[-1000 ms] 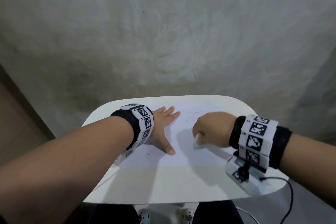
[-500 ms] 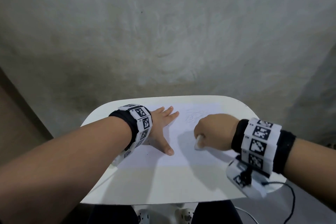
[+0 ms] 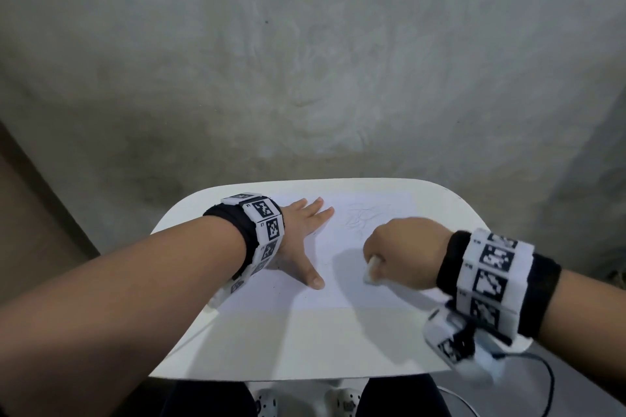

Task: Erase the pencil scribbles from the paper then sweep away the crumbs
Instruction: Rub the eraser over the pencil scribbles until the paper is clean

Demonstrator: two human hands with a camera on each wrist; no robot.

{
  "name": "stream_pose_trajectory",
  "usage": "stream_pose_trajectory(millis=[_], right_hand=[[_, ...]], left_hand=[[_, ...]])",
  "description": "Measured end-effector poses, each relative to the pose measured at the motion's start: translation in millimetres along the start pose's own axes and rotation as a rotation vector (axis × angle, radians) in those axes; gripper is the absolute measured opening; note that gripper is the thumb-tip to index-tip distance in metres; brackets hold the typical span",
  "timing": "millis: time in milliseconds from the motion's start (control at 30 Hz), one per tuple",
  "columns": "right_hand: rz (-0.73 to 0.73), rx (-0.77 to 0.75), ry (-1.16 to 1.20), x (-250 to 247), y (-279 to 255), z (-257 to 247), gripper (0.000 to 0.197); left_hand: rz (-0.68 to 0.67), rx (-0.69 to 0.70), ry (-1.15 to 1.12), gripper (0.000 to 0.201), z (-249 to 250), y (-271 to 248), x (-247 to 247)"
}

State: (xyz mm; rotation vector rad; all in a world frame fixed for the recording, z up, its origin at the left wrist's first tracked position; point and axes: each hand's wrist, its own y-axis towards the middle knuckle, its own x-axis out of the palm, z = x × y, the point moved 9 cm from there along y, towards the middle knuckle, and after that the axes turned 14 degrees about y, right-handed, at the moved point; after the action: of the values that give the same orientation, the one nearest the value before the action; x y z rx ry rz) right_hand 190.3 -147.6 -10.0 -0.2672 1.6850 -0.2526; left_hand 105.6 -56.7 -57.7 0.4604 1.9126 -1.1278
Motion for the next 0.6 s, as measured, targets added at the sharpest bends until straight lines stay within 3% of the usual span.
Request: stream_pose_trajectory(millis=[133,267,367,467,600], right_hand=[[0.015,0.112,0.067,-28.4,20.3,32.0,0.014],[0.042,-0.006,-0.009,-32.7,50.8,-10.1,0.013],[0.048,-0.102,-0.124,-26.6,45.4,-24.7,0.018],[-0.019,-0.126,-0.083,-14.4,17.1,-7.0,0.007],[-0.223,-0.028,-0.05,1.0,-6.3,13.8,0.017]], left_hand=[[0.0,-0.011,0.002,0.128,0.8,-3.4,-0.8],[0.0,-0.003,0.005,0.128,1.7,-4.2,-1.9],[0.007,0.0,-0.007,0.128,1.5,-4.4,-1.8],[0.021,0.003,-0.025,0.129,1.2,-3.3,-1.3],[0.024,-0.003,-0.002,0.128,1.9,-1.9,-0.8]])
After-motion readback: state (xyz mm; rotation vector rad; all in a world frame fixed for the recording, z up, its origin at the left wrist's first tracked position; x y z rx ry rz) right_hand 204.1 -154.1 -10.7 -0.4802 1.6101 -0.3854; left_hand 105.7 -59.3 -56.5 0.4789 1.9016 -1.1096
